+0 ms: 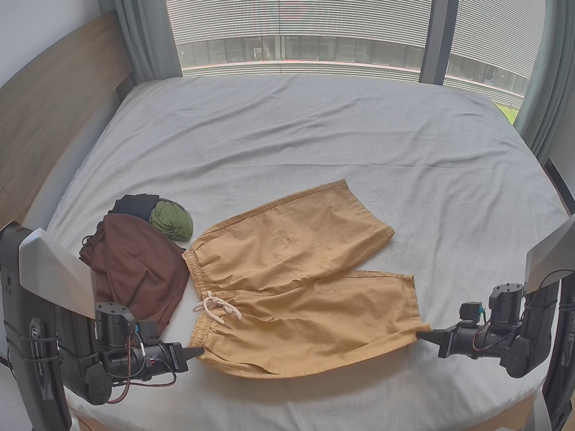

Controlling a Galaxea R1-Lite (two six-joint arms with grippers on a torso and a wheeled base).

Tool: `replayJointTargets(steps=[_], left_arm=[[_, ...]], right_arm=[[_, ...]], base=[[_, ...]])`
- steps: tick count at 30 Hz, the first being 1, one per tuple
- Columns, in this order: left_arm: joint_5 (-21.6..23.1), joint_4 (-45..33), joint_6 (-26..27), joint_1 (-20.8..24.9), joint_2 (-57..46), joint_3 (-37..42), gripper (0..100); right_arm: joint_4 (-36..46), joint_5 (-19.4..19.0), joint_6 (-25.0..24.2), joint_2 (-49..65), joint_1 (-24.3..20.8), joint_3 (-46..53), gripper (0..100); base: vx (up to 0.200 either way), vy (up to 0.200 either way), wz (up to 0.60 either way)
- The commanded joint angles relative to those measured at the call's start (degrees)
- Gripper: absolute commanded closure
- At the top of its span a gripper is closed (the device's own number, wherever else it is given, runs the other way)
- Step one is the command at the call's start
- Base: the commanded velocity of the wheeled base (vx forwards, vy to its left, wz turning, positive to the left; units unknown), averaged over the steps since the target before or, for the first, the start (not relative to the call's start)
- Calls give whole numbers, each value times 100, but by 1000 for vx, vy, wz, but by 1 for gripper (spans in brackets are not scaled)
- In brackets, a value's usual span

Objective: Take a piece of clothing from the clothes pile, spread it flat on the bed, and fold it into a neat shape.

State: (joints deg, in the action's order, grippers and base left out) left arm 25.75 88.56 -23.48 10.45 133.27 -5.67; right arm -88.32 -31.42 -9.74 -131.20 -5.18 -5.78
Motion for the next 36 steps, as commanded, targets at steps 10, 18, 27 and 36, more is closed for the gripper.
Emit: replayJointTargets(steps=[10, 18, 27, 36], left_arm=[[-228, 12, -421, 54, -319, -523, 100], [-439, 12, -640, 142, -328, -725, 100], [-667, 12, -1036, 221, -433, -962, 100], [-817, 12, -1335, 256, -504, -1138, 100]], right_arm=[[8, 48, -459, 516, -80, -1154, 100], [17, 48, -511, 463, -36, -1690, 100], [439, 48, -634, 525, -36, -2340, 100], [808, 48, -713, 534, -80, -3105, 100]], base=[[0, 0, 0], [0, 0, 0], [0, 0, 0], [0, 0, 0]])
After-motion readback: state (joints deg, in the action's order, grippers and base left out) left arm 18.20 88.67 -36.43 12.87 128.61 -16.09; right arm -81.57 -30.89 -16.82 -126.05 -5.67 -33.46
